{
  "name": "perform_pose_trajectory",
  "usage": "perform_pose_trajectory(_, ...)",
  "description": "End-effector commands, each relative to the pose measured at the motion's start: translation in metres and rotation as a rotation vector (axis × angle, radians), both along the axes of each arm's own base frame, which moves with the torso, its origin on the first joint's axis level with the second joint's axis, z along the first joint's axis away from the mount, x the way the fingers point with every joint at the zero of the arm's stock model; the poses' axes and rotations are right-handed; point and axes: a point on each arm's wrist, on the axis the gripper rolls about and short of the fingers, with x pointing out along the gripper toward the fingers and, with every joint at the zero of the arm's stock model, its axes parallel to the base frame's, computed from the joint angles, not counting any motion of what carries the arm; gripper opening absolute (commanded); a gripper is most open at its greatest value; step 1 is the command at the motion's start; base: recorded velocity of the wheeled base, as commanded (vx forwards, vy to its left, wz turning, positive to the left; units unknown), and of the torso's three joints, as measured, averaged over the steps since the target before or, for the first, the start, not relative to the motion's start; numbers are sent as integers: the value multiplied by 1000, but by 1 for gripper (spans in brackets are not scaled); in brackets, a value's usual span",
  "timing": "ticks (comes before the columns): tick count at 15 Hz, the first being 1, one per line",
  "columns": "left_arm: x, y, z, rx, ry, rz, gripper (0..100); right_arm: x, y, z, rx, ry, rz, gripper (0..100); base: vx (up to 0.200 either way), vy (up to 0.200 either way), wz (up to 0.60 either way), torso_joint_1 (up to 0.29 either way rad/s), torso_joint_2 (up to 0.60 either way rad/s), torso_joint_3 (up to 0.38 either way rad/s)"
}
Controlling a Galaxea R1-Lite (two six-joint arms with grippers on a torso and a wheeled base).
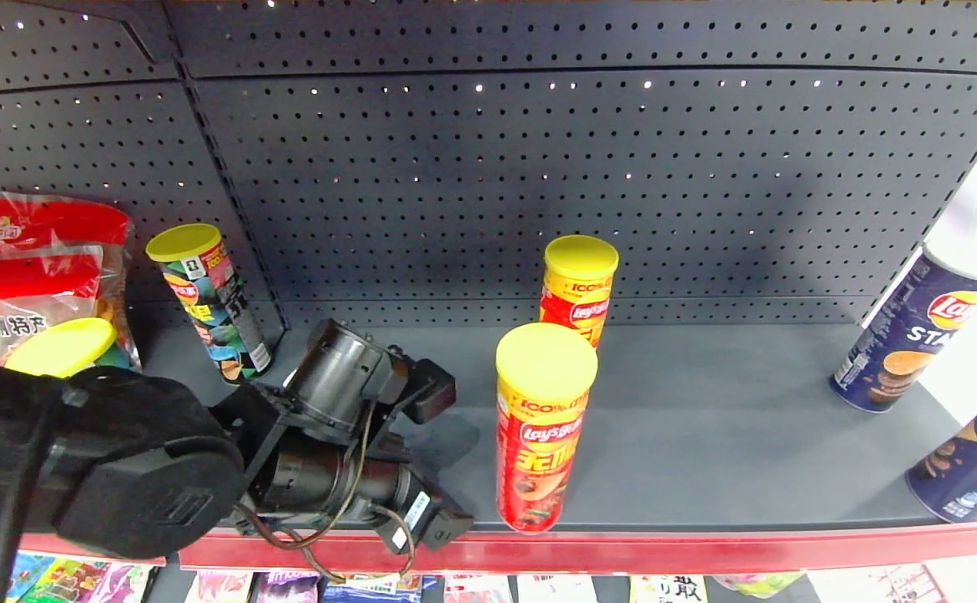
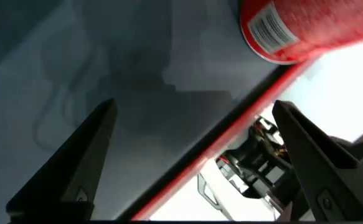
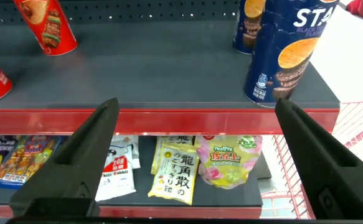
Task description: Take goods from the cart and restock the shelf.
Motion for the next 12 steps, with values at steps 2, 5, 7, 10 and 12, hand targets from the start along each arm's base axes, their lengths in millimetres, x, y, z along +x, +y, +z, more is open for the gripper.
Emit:
perform_pose_trajectory(2,9,-7,-4,13,-3,9,100,0,0,0,0,0,1,100,0,0,0,0,0,0)
perform_pose_trajectory(5,13,-12,-3,13,-17,12,100,0,0,0,0,0,1,100,0,0,0,0,0,0)
perform_pose_trajectory(7,15,-14,-4,15,-17,11,100,0,0,0,0,0,1,100,0,0,0,0,0,0)
perform_pose_trajectory(10,19,-18,-3,12,-26,11,100,0,0,0,0,0,1,100,0,0,0,0,0,0)
perform_pose_trajectory(12,23,-23,-4,12,-32,13,100,0,0,0,0,0,1,100,0,0,0,0,0,0)
